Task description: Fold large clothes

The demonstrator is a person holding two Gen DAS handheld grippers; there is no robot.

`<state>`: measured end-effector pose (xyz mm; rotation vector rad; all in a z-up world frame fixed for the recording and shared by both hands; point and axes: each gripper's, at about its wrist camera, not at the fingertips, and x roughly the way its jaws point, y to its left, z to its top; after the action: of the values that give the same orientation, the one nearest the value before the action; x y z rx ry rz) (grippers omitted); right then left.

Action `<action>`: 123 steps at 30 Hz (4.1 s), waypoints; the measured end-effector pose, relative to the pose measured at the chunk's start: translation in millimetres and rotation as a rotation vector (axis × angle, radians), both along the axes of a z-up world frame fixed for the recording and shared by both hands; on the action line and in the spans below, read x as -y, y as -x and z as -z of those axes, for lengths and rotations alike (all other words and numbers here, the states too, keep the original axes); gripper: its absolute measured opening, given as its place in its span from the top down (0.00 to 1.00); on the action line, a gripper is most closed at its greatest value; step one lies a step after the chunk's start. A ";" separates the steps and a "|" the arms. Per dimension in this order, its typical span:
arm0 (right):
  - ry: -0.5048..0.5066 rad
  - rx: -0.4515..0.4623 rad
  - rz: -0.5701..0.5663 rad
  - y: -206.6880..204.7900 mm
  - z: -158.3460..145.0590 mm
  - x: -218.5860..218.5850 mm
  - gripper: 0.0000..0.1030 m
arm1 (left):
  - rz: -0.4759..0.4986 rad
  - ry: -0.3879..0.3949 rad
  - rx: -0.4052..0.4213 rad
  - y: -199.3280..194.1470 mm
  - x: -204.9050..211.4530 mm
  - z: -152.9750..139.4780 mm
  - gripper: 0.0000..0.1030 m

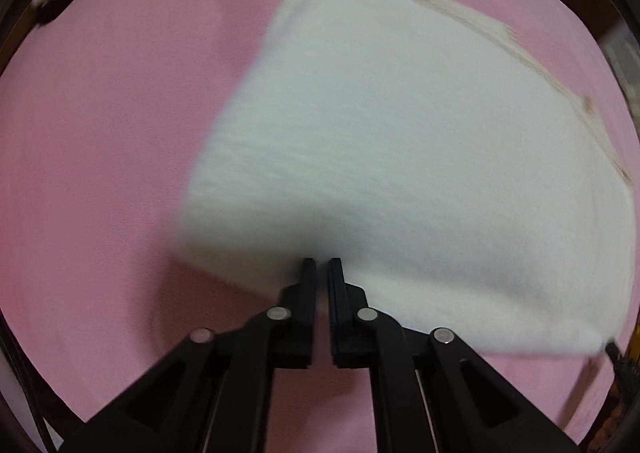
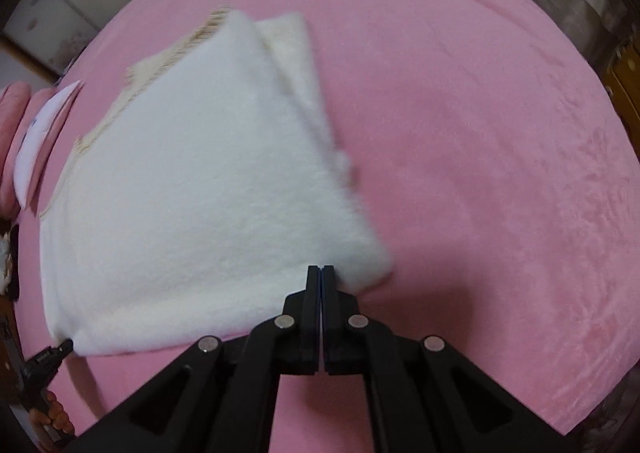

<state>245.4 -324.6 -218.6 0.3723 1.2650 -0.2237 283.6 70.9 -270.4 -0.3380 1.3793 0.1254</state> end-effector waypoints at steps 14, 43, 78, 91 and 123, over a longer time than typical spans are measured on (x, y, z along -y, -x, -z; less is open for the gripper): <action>-0.600 0.125 -0.247 -54.2 58.7 -151.2 1.00 | 0.249 0.326 0.046 -42.9 91.0 8.8 0.96; -0.155 0.253 -0.393 -214.8 42.4 -98.7 1.00 | 0.027 0.276 0.285 -182.0 -24.0 28.0 0.99; -0.003 -0.041 -0.302 -167.3 30.8 -209.1 1.00 | -0.059 0.089 0.314 -144.5 -130.9 49.9 0.99; 0.082 -0.205 -0.438 -204.6 50.7 -229.3 1.00 | -0.070 0.159 0.203 -26.5 -114.9 14.5 0.97; 0.036 -0.248 -0.441 -210.4 58.9 -235.6 1.00 | -0.403 0.562 0.120 1.7 -141.4 79.0 0.37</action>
<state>455.8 -89.1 -277.5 0.0272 1.5505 0.0868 281.8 212.3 -349.4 -1.0772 1.1948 0.0448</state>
